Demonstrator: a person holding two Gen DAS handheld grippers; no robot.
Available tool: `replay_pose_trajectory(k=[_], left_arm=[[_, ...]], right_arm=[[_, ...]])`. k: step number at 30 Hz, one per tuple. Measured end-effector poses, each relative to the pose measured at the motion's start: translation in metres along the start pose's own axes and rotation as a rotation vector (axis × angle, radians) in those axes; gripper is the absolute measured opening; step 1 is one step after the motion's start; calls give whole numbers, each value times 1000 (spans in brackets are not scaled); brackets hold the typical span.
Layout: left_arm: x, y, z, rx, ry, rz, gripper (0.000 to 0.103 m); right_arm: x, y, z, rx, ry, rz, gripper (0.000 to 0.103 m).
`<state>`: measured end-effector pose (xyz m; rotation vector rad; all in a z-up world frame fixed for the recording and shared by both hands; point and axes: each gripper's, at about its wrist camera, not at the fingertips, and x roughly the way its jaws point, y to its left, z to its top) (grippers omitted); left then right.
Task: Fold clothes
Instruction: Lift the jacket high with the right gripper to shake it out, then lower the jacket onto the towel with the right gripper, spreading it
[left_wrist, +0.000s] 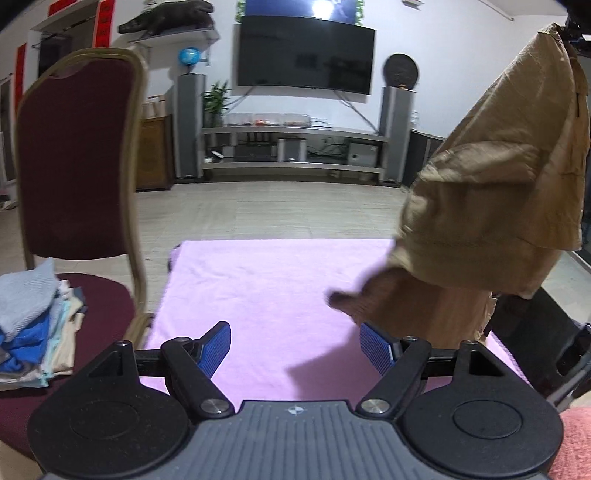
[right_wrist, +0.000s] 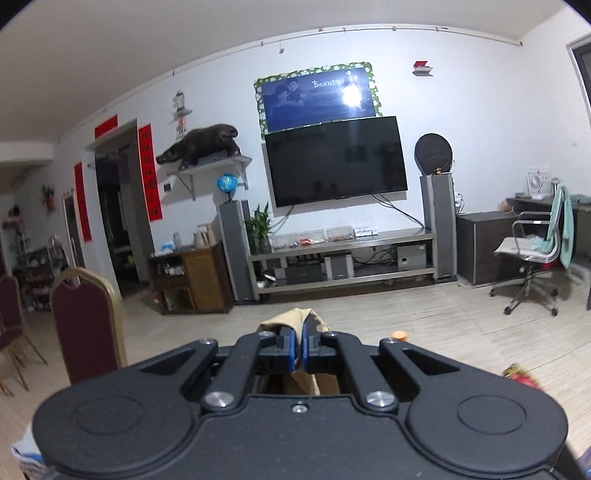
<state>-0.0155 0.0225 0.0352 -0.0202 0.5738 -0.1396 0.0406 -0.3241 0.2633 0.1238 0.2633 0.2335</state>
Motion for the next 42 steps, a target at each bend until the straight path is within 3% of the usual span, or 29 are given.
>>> replay_pose_trajectory(k=[4,9,13,14,16,19,20,21,23,26,31,34,37,39,42], left_arm=[[1,-6,-4,12,6,-34,78],[4,5,-14,-18,31,-42,78],[12,24,-28,-42,76,-9,78],[15,29,-31,-47,91,2,78],[20,40,-40,-56,123,29,78],[23,59,-54,-72,165,71,78],[24,64,-58,-83,179,80,77],[25,69,-62,-99,194,85,76],[28,75,-66,-126,214,88,76],[30,78,-66,-149,221,74,76],[39,80,-65,-193,264,46,75],[56,80,-60,-221,303,19,72],[75,71,-54,-202,330,6,72],[89,58,-51,-155,334,0,72],[106,40,-54,-125,315,-52,71]], right_arm=[[8,27,13,-126,39,25,4],[59,109,5,-349,172,153,4],[148,204,-46,-508,390,292,6],[173,226,-65,-528,446,281,8],[220,268,-103,-562,554,257,22],[251,301,-150,-544,653,201,46],[248,303,-156,-528,651,217,61],[242,302,-158,-516,641,225,72],[230,291,-157,-485,619,223,74],[211,243,-136,-381,602,212,76],[163,151,-116,-41,523,236,77],[134,93,-145,231,524,274,76],[109,46,-193,404,547,249,65],[98,16,-231,487,563,170,55],[94,-35,-282,633,600,-8,51]])
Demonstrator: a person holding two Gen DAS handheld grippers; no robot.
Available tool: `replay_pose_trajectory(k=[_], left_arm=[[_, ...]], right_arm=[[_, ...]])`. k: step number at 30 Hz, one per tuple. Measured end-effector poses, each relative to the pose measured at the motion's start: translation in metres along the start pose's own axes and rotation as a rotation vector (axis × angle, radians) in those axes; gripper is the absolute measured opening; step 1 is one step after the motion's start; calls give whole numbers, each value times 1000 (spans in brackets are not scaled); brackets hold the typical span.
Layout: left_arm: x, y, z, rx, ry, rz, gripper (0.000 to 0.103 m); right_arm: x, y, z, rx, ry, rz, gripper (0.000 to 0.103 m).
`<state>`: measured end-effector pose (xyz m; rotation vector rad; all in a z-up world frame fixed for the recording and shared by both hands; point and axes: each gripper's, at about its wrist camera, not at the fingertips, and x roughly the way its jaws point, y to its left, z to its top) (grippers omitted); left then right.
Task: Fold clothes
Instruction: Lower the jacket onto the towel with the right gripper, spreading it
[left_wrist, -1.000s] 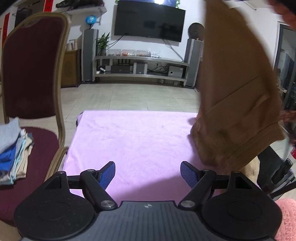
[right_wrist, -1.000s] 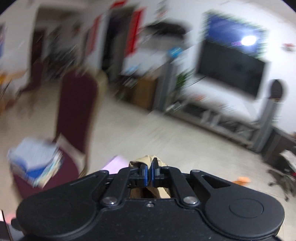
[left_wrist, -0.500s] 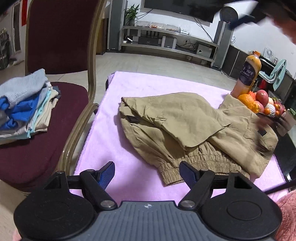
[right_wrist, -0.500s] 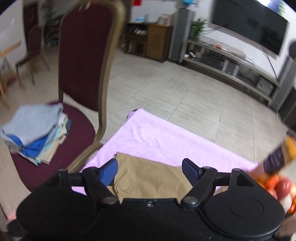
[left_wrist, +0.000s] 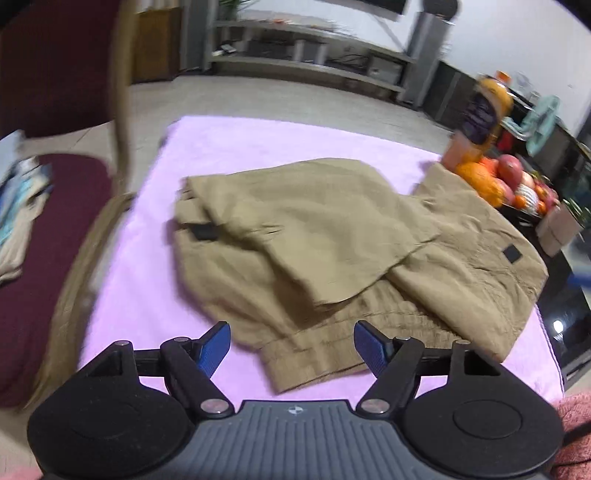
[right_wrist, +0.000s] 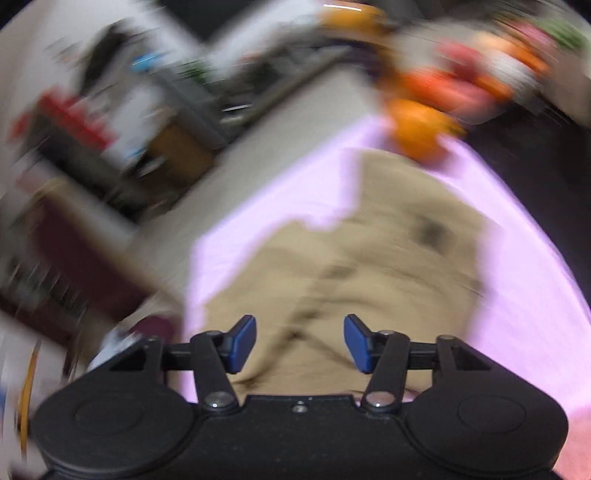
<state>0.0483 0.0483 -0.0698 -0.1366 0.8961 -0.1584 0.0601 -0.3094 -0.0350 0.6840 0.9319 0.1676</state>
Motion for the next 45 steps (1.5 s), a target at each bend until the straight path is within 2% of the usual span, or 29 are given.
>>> replay_pose_trajectory(k=[2,5,8,11,13,14,16,19,21,24,27,29,30,31,32,34,37,39,41,45], left_arm=[[13,-4,-7,-15,8,-42,71],[25,-3,-24,-25,29,-77,71],[30,8,-36,-34,35,-78,71],[30,19,-35,-71,23,-88,71],[29,25,-32,-86,-1,-86,71],[28,28,-31,-96,-10,-88,71],[27,34,-30,-120,-25,-101,71],[24,41,-27,-153,-48,-124,71],[21,44,-25,-168,-67,-133,71],[18,48,-23,-184,-88,-143,71],[20,51,-22,-186,-83,-124,71],[23,53,-22,-193,-75,-113,71],[23,55,-23,-197,-71,-107,71],[24,57,-23,-203,-68,-103,71],[25,59,-24,-211,-65,-99,71],[25,62,-25,-225,-62,-95,71],[26,66,-26,-241,-61,-98,71],[26,66,-26,-251,-58,-104,71],[27,66,-26,-258,-52,-106,71],[35,72,-23,-326,-18,-130,71]], right_arm=[[13,-32,-2,71,-15,-91,52],[34,-63,0,128,-37,-186,61],[56,-82,14,164,-69,-203,61],[72,-86,36,204,-142,-183,59],[84,-84,51,212,-181,-188,33],[89,-78,57,194,-175,-211,8],[90,-48,68,87,-175,-257,6],[82,32,78,-212,-226,-250,5],[72,96,76,-423,-289,-220,5],[62,179,62,-753,-432,-193,5],[77,224,37,-1038,-588,-210,5],[105,226,38,-1056,-592,-272,6],[120,225,40,-1052,-584,-310,12],[135,215,50,-986,-531,-367,20],[143,198,62,-879,-468,-404,33],[155,163,85,-666,-347,-469,36],[126,108,97,-437,-289,-465,42],[97,76,94,-350,-276,-413,58],[69,46,83,-271,-243,-317,61],[47,-14,49,-90,-124,-23,66]])
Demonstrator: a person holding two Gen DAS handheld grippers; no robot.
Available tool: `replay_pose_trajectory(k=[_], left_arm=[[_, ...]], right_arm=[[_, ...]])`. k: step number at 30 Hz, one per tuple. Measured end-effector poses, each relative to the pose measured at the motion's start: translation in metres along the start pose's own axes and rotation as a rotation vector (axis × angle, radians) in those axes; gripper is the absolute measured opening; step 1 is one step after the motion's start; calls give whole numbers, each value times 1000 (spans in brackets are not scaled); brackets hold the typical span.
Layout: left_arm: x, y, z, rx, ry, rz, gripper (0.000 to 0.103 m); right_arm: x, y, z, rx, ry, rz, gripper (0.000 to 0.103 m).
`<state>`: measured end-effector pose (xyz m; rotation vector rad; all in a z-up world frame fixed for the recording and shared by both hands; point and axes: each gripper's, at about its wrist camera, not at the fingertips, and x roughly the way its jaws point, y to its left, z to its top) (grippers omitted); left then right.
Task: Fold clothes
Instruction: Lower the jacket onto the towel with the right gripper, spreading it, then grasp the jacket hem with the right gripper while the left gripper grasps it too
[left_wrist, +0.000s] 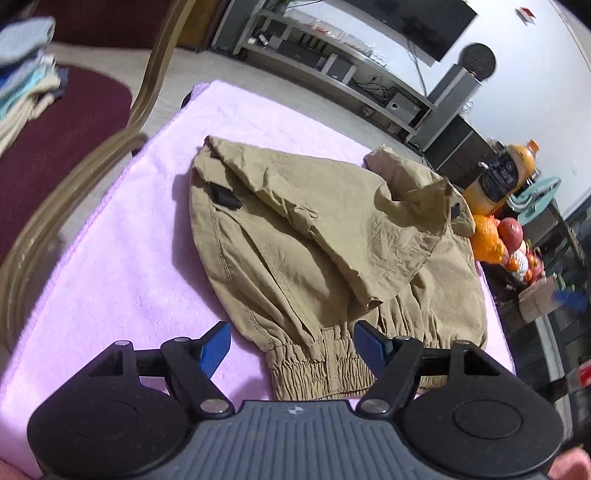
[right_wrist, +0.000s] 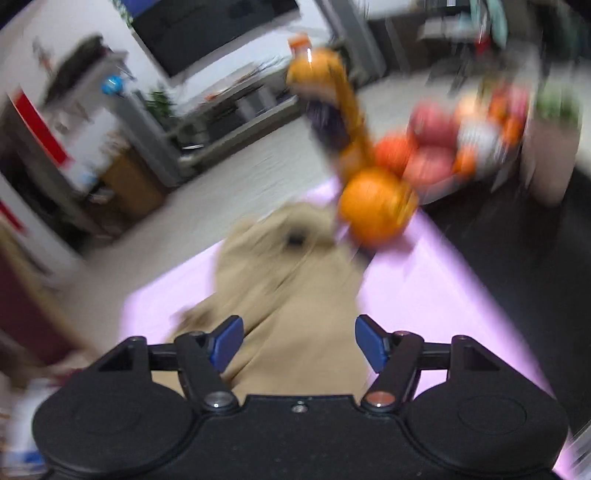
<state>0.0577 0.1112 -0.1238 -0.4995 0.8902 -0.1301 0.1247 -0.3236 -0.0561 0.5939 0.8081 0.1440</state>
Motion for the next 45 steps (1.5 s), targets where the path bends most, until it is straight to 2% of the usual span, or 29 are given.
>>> replay_pose_trajectory(k=[2,3,4,6,8,10,12,16,19,24,28,29,30,34,36,40,41,45], left_arm=[[7,7,9,-78,45,-10,68],[10,9,14,-107,70,-1,61],[13,9,20,-114,85,23,60],[16,11,32,-105,89,85,60],[20,17,41,-103,79,106,62],[25,24,48,-114,72,99,64],[35,30,50,-139,75,71,64],[54,39,46,-179,90,47,64],[58,42,44,-191,71,19,65],[65,41,41,-171,91,-85,65],[70,34,38,-134,126,-152,65],[70,33,37,-140,136,-178,61],[68,31,36,-137,135,-202,54],[46,19,30,-97,87,-299,50],[44,15,25,-75,94,-267,50],[55,7,16,-20,145,-122,50],[59,6,15,-10,156,-99,50],[65,4,17,-18,156,-109,55]], right_arm=[[5,-23,-20,84,59,133,65],[11,-30,-29,117,78,183,63],[17,-37,-38,150,95,230,60],[30,-45,-49,198,110,271,50],[42,-51,-58,223,122,288,50],[52,-50,-57,208,132,233,50],[59,-54,-55,212,133,212,50],[74,-76,-59,285,134,151,50],[89,-89,-60,338,143,122,50],[107,-99,-65,371,122,76,50],[115,-101,-66,367,133,122,50],[116,-101,-67,373,146,141,50],[117,-101,-69,393,177,162,50],[105,-101,-82,493,275,246,50],[90,-99,-88,512,292,250,51],[69,-102,-95,479,227,72,54],[74,-103,-95,486,239,85,54],[89,-100,-98,493,264,144,54]])
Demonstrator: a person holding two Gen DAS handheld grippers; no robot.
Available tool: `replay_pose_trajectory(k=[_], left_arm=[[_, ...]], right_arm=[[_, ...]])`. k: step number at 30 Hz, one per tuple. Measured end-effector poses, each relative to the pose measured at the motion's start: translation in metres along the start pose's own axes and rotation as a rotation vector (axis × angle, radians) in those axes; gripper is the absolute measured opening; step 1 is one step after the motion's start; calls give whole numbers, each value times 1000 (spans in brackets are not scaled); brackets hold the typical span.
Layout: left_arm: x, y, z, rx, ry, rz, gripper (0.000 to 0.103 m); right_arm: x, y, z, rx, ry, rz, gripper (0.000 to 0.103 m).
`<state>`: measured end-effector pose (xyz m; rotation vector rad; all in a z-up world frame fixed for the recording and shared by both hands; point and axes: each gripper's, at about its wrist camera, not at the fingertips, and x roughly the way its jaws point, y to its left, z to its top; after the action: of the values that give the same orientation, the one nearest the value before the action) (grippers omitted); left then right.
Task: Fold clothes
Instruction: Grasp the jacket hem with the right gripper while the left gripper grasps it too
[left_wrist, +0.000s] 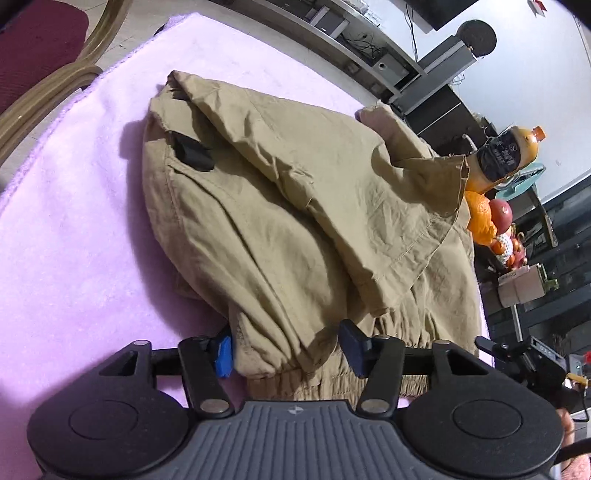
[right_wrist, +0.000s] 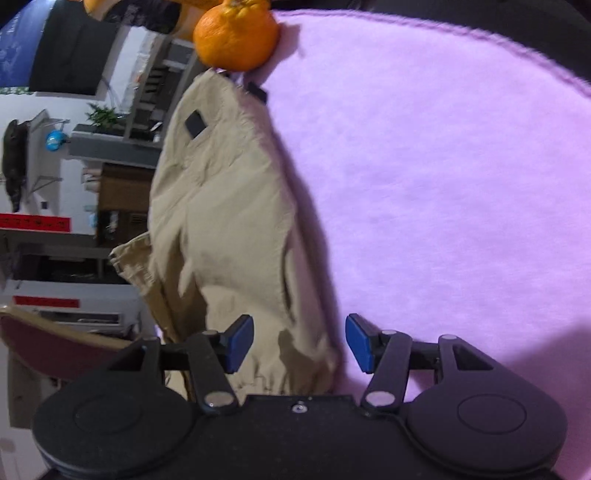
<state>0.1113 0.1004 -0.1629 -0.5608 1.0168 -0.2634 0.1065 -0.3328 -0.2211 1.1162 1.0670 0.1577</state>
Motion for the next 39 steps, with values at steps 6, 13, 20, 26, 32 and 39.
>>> replay_pose_trajectory(k=[6,13,20,26,32,39], left_arm=[[-8,4,0,-30,-38,-73,53],[1,3,2,-59,-28,-67,53],[9,2,-2,-54,24,-77,53],[10,10,-1,-107,11,-57,40],[21,6,1,-151,-9,-71,33],[-2,-15,17,-142,58,-1,5]], right_arm=[[23,2,-12,39,212,74,55],[7,8,-6,-13,37,28,56],[31,10,-13,12,230,129,59],[15,12,-10,-1,23,74,58],[23,21,-16,-51,-77,22,31],[13,47,-21,-34,-86,-54,11]])
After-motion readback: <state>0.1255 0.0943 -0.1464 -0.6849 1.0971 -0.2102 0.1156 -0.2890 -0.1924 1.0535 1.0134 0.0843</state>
